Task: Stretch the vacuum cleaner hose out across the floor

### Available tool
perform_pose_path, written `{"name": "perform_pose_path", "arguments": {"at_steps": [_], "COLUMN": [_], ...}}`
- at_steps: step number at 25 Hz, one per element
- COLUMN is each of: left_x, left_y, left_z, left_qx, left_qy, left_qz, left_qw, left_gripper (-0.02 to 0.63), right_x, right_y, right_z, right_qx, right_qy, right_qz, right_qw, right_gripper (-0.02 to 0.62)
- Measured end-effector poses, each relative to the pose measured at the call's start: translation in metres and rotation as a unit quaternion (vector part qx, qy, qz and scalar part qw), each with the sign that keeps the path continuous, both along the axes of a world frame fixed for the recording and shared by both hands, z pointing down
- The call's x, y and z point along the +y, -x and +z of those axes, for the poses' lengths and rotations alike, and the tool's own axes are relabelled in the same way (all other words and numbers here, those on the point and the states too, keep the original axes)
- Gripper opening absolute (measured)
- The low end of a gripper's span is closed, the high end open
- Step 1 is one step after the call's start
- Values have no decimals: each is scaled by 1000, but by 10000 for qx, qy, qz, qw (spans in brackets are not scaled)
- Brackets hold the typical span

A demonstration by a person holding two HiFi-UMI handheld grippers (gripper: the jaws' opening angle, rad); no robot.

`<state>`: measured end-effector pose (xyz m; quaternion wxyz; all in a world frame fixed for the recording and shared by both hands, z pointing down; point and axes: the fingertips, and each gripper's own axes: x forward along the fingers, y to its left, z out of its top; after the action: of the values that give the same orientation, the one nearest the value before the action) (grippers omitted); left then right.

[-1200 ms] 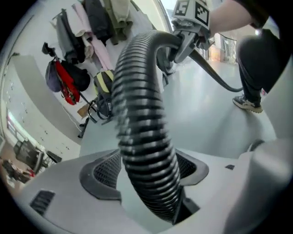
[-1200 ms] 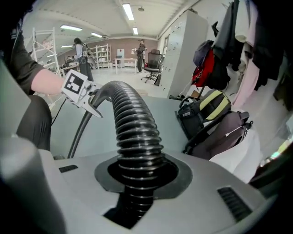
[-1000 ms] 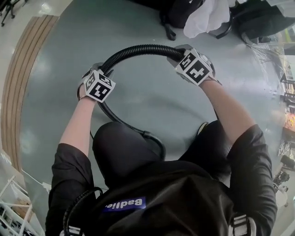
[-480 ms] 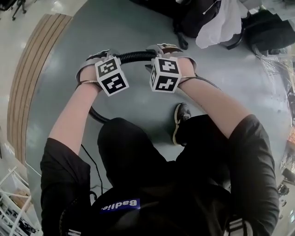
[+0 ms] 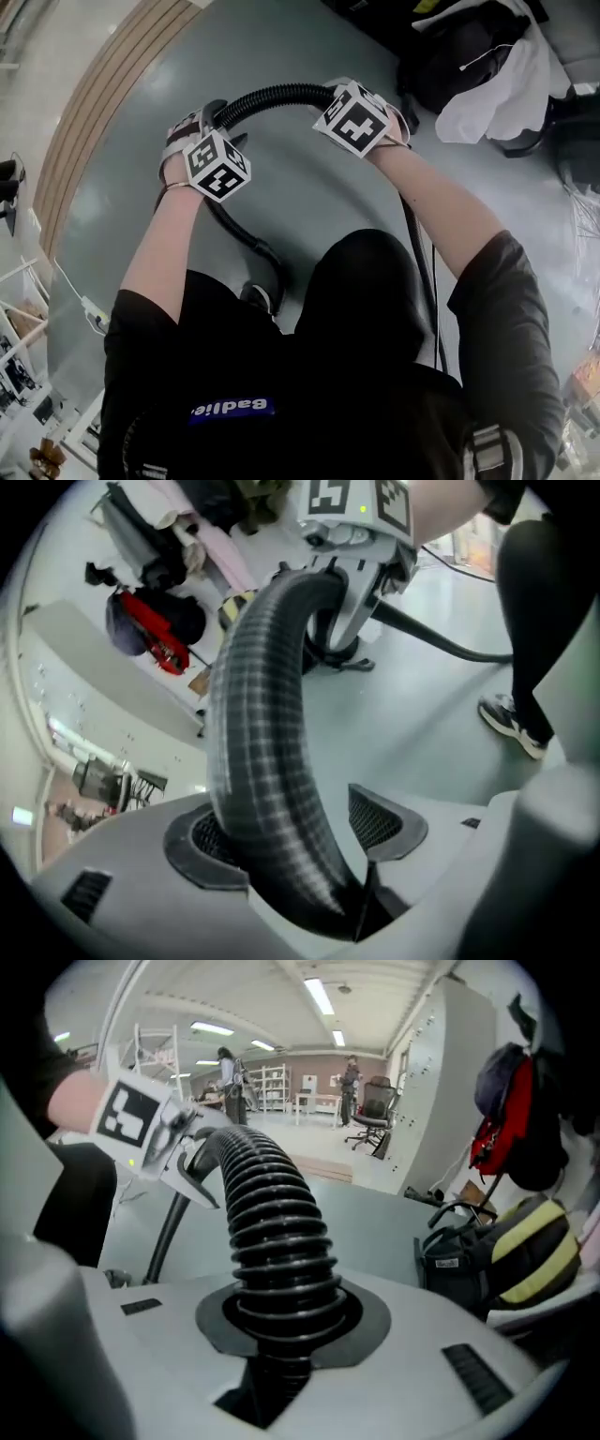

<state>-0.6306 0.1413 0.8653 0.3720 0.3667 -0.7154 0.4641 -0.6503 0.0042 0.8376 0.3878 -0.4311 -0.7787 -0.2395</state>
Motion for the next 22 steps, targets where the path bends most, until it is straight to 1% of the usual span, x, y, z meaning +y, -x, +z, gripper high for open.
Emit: {"name": "perform_pose_path", "arguments": {"at_steps": [1, 2, 4, 5, 7, 9, 10, 11, 12, 14, 15, 16, 18, 19, 20, 22], "left_x": [11, 22, 37, 43, 56, 72, 81, 90, 101, 128, 144, 161, 197, 216, 234, 264], "left_y": [2, 1, -5, -9, -18, -24, -25, -23, -22, -15, -8, 2, 21, 32, 42, 64], "left_z": [8, 16, 36, 48, 79, 110, 122, 131, 136, 143, 143, 140, 132, 128, 125, 123], "left_qx": [34, 96, 276, 361, 593, 905, 1027, 1113, 1189, 1341, 1360, 1320, 1122, 1001, 890, 711], "left_qy": [-81, -198, -474, -565, -650, -830, -945, -1005, -980, -742, -558, -335, 159, 386, 575, 896], "left_qz": [-424, -845, -1542, -1773, -2157, -2606, -2778, -2855, -2841, -2659, -2500, -2280, -1686, -1360, -1044, -426], "left_qw": [9991, 9962, 9865, 9819, 9725, 9576, 9505, 9466, 9463, 9517, 9570, 9641, 9791, 9849, 9889, 9925], "left_gripper": [328, 330, 336, 347, 347, 347, 345, 292, 222, 210, 206, 200, 198, 196, 192, 193], "right_x": [-10, -18, -32, -37, -46, -52, -54, -54, -52, -45, -42, -40, -34, -28, -19, 0], "right_y": [9, 15, 26, 31, 41, 50, 53, 53, 50, 40, 36, 33, 25, 21, 16, 6], "right_z": [-4, -9, -19, -23, -28, -28, -25, -20, -12, 9, 19, 30, 50, 59, 67, 77], "right_qx": [80, 149, 244, 269, 307, 362, 384, 391, 387, 363, 356, 371, 501, 606, 722, 901], "right_qy": [164, 327, 615, 722, 896, 1022, 1009, 914, 749, 338, 146, -20, -285, -386, -457, -511], "right_qz": [150, 289, 569, 699, 947, 1201, 1290, 1309, 1250, 1038, 956, 901, 820, 774, 729, 674], "right_qw": [9997, 9989, 9962, 9946, 9910, 9868, 9857, 9864, 9886, 9934, 9947, 9952, 9950, 9944, 9937, 9923], "right_gripper": [84, 84, 84, 86, 86, 86, 87, 89, 91, 91, 91, 91, 93, 102, 135, 201]}}
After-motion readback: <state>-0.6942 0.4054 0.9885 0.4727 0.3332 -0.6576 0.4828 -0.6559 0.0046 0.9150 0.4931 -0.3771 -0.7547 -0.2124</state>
